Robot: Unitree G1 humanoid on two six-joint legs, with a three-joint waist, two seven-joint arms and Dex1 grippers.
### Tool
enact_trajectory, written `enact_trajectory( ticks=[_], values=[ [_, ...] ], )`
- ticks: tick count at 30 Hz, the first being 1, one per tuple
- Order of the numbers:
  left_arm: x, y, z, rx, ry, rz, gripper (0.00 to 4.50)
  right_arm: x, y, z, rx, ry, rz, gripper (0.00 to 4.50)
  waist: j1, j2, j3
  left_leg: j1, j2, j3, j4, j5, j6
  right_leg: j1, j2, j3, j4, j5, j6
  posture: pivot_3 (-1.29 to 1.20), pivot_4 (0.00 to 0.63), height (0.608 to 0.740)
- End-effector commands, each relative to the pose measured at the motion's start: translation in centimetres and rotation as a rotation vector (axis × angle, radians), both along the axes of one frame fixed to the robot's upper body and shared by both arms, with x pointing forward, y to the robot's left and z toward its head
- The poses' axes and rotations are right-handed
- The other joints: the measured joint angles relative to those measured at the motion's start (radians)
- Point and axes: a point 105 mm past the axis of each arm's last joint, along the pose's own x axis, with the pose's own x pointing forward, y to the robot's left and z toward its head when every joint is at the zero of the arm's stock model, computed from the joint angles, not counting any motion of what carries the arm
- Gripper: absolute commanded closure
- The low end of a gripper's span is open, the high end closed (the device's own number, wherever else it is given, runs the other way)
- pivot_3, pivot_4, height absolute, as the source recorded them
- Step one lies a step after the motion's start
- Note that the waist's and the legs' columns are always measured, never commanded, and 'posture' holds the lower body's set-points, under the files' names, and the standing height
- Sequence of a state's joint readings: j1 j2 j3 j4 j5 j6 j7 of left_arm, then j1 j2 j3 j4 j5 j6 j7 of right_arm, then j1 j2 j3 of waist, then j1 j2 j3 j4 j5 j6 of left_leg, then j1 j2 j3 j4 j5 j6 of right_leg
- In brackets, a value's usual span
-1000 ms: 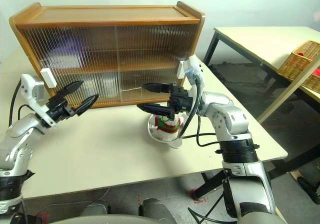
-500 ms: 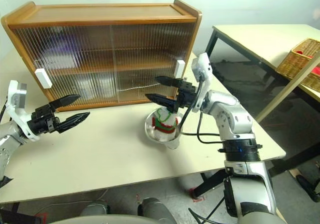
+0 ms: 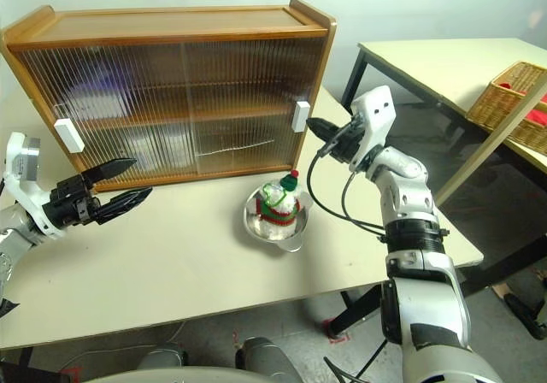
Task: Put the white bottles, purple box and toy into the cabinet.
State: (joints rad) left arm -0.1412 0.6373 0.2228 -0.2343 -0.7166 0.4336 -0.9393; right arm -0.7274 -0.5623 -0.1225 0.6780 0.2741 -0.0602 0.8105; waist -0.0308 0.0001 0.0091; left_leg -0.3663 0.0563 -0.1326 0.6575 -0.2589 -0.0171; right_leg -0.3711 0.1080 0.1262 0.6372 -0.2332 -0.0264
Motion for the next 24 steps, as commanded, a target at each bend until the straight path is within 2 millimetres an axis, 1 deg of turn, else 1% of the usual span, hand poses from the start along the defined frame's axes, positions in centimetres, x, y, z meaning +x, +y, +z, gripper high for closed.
enact_trajectory(
  ticks=[1,7,13,24],
  values=[
    [-0.2,0.2,0.5,0.004,-0.01,-0.003,0.0,0.8,-0.6,0.0,-0.013,-0.011,-0.06,4.46,0.001,0.0,0.0,0.0,0.0,0.0,0.0,0.0,0.0,0.0,0.0,0.0,0.0,0.0,0.0,-0.02,0.0,0.74],
    [-0.5,0.7,0.4,0.009,-0.008,0.003,0.0,1.5,-1.0,-0.4,-0.016,0.0,-0.097,4.46,0.002,0.0,0.0,0.0,0.001,-0.001,-0.002,0.0,0.0,-0.001,0.0,0.0,0.0,0.0,0.0,-0.01,0.0,0.74],
    [-0.4,0.9,0.3,0.012,-0.01,0.008,0.0,2.0,-0.7,-1.2,-0.014,0.045,-0.1,4.46,0.002,0.0,0.0,0.0,0.002,0.0,-0.004,0.0,0.0,-0.002,0.0,0.0,0.0,0.0,0.0,-0.01,0.0,0.74],
    [-0.4,0.9,0.2,0.015,-0.017,0.013,0.0,2.5,1.4,0.0,0.015,0.024,-0.042,4.46,-0.003,0.001,0.0,0.0,0.003,0.0,-0.004,0.0,0.0,-0.003,0.0,0.0,0.0,0.001,-0.002,0.0,0.0,0.74]
  ],
)
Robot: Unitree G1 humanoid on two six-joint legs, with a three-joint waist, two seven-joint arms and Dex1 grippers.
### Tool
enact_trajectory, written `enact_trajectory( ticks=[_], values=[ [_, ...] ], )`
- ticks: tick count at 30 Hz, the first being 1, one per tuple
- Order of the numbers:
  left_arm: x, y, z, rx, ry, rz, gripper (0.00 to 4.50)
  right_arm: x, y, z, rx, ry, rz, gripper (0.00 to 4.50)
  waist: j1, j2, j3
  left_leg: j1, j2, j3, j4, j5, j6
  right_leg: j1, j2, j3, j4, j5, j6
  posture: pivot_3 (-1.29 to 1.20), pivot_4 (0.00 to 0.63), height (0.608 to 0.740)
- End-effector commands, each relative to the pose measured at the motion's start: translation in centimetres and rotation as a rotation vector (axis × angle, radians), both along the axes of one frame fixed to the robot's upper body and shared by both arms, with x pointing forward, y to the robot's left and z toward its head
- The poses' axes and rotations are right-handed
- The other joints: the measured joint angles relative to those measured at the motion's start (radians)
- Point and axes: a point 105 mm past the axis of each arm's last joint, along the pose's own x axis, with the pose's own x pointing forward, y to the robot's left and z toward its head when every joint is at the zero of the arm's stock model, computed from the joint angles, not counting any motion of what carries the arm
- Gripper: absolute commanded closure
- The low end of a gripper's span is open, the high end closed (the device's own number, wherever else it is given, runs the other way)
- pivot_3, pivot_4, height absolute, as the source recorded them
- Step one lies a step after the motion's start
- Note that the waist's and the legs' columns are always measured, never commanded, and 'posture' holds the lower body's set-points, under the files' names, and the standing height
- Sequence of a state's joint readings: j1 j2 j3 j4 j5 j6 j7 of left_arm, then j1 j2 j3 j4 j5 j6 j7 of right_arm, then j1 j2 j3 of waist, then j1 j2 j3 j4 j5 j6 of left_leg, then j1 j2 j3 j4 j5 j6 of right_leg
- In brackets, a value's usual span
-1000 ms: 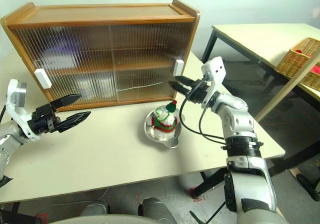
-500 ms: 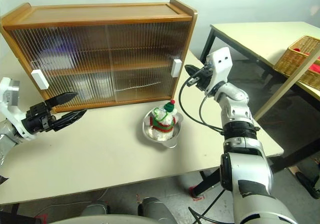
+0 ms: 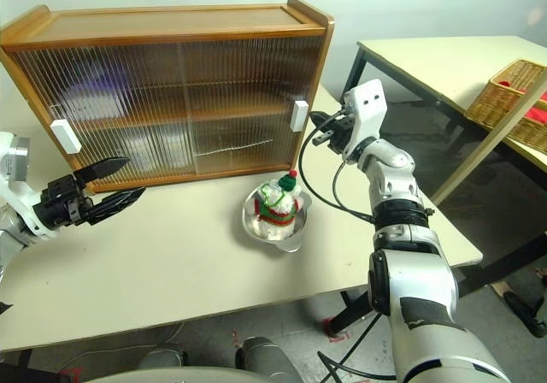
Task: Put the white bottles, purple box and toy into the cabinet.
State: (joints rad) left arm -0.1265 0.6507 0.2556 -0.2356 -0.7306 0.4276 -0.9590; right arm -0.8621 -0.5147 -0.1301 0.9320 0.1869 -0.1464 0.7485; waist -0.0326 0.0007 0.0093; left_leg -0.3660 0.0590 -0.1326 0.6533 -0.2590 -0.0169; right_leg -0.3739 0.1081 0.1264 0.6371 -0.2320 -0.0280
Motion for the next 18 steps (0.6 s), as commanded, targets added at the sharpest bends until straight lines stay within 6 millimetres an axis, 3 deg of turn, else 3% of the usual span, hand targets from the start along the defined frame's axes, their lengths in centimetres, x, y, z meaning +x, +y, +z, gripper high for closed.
enact_trajectory(
  ticks=[1,12,18],
  values=[
    [0.0,0.2,-0.2,0.018,-0.003,0.008,0.0,0.3,1.5,0.8,0.006,-0.01,0.045,4.46,-0.002,0.0,0.0,0.0,0.0,0.0,0.0,0.0,0.0,0.0,0.0,0.0,0.0,0.0,0.0,0.0,0.0,0.74],
    [0.1,0.0,-0.2,0.015,-0.014,0.014,0.0,0.5,4.3,1.6,0.028,-0.005,0.109,4.46,-0.001,0.0,0.0,0.0,0.0,0.0,-0.001,0.0,0.0,-0.001,0.001,0.0,0.0,0.001,-0.002,0.01,0.0,0.74],
    [0.1,0.1,-0.3,0.017,-0.014,0.018,0.0,0.2,7.1,2.1,0.035,-0.005,0.18,4.46,0.0,0.0,0.0,-0.001,0.001,0.001,-0.004,0.0,0.0,-0.004,0.001,0.0,0.0,0.001,-0.004,0.01,0.0,0.74]
  ],
)
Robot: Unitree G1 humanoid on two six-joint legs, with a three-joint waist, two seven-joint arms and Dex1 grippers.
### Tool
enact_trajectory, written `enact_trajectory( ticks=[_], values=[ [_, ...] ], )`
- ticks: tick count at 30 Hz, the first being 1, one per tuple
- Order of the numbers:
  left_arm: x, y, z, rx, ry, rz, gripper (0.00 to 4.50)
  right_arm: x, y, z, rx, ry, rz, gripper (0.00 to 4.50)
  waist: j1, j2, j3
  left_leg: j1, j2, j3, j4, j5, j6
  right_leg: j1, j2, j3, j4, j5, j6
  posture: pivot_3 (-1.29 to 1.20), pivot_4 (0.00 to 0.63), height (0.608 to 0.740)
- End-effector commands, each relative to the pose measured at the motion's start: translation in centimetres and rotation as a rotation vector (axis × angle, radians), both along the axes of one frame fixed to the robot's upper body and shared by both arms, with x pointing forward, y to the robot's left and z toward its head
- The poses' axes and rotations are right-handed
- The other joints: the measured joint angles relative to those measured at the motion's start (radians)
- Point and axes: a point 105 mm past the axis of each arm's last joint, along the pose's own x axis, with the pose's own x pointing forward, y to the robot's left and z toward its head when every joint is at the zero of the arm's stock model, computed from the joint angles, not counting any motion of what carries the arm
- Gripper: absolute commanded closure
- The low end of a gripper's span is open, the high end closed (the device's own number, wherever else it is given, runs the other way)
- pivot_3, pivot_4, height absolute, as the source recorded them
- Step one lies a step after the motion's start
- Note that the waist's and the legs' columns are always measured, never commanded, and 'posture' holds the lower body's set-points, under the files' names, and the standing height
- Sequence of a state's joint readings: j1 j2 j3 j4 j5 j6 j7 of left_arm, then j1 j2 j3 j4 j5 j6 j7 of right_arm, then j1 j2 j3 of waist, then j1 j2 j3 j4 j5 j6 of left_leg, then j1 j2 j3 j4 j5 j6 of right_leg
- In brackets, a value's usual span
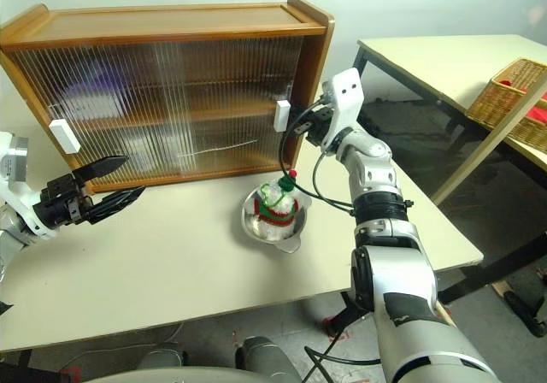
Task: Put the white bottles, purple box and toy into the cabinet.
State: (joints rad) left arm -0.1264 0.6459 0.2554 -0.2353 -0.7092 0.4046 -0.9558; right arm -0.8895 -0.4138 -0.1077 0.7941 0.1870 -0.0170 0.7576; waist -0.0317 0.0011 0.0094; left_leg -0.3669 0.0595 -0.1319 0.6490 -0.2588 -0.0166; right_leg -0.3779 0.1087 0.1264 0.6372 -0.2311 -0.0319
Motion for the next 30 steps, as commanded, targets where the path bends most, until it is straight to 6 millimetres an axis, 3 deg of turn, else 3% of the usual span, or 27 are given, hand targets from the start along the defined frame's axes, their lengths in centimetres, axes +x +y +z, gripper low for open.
enact_trajectory(
  ticks=[1,16,21,30],
  values=[
    [0.0,0.0,-0.4,0.002,0.008,0.005,0.0,-0.3,2.3,0.8,-0.003,-0.011,0.063,4.46,-0.001,0.0,0.0,0.0,0.0,0.0,-0.001,0.0,0.0,-0.001,0.0,0.0,0.0,0.002,-0.001,0.01,0.0,0.74],
    [-0.1,0.1,-0.2,0.001,0.002,0.008,0.0,-2.0,8.0,-0.2,0.042,0.082,0.197,4.46,0.001,0.0,0.0,0.001,0.004,0.001,-0.005,0.001,0.001,-0.004,0.007,-0.002,0.002,0.004,0.0,0.02,0.0,0.74],
    [0.0,-0.1,-0.1,0.002,-0.001,0.008,0.0,-2.3,9.0,-1.2,0.041,0.13,0.208,4.46,0.006,0.0,0.0,0.001,0.004,0.001,-0.005,0.002,0.002,-0.005,0.008,-0.003,0.005,0.004,-0.002,0.02,0.0,0.74],
    [0.0,-0.1,-0.1,0.004,0.002,0.004,0.0,-2.6,11.2,-1.0,0.065,0.145,0.255,4.46,0.008,0.0,0.0,0.003,0.004,0.002,-0.004,0.003,0.004,-0.007,0.01,-0.003,0.012,0.002,-0.006,0.01,0.0,0.74]
  ],
)
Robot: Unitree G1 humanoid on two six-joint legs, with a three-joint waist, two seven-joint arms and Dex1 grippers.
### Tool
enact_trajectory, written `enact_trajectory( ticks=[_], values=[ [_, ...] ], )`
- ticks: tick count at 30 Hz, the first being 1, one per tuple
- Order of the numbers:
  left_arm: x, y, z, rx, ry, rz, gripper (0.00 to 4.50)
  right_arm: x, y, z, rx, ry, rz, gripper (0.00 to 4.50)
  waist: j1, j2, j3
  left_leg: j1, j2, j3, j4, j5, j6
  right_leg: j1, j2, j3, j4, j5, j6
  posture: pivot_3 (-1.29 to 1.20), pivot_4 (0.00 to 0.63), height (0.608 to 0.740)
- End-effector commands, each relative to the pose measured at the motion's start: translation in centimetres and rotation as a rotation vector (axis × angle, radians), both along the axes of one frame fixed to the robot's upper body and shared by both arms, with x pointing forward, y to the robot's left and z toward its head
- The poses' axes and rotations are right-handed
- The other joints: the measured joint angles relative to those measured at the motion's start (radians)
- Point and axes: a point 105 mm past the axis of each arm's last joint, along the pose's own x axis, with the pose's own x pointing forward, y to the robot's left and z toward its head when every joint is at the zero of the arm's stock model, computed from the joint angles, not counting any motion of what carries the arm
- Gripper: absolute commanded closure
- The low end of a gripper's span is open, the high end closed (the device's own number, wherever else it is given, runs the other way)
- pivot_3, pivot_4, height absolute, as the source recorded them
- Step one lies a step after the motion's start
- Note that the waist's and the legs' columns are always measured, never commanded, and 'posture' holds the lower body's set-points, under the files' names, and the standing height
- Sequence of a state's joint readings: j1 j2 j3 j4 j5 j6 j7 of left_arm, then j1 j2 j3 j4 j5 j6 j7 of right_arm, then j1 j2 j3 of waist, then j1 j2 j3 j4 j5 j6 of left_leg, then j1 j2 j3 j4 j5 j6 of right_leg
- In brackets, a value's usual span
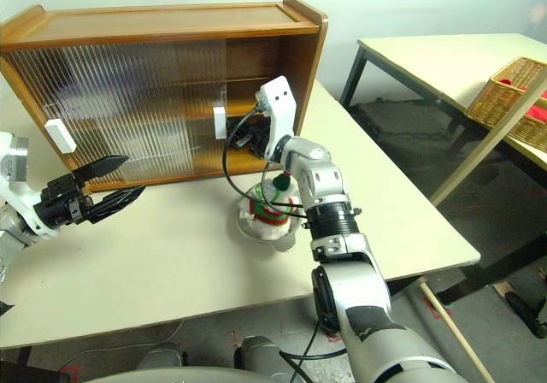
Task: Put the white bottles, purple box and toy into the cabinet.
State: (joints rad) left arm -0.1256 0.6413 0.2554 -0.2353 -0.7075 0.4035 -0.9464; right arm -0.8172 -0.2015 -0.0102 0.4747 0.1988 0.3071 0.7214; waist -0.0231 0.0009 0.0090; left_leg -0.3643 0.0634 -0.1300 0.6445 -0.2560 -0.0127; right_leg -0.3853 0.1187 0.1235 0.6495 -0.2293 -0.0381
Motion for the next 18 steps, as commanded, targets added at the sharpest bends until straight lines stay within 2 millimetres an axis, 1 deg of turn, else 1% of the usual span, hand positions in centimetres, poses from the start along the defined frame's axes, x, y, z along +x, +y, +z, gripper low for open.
enact_trajectory(
  ticks=[1,10,18],
  values=[
    [0.0,-0.2,-0.1,0.008,0.002,-0.006,0.0,-0.3,1.5,0.4,0.003,0.0,0.039,4.46,0.0,0.0,0.0,0.0,0.0,0.0,0.0,0.0,0.0,0.0,0.001,0.0,0.0,0.0,0.0,0.01,0.0,0.74],
    [-0.1,-0.2,-0.1,0.008,0.002,-0.005,0.0,-0.6,3.3,0.4,0.016,0.007,0.085,4.46,0.001,0.0,0.0,0.0,0.002,-0.001,0.0,0.0,0.001,0.0,0.004,0.0,0.001,0.001,-0.002,0.02,0.0,0.74],
    [-0.1,-0.2,-0.1,0.007,0.003,-0.006,0.0,-0.3,4.5,0.5,0.024,0.011,0.104,4.46,0.001,0.0,0.0,0.0,0.009,0.001,0.0,0.0,0.0,-0.001,0.007,-0.001,0.0,0.001,-0.006,0.02,0.0,0.74]
  ],
)
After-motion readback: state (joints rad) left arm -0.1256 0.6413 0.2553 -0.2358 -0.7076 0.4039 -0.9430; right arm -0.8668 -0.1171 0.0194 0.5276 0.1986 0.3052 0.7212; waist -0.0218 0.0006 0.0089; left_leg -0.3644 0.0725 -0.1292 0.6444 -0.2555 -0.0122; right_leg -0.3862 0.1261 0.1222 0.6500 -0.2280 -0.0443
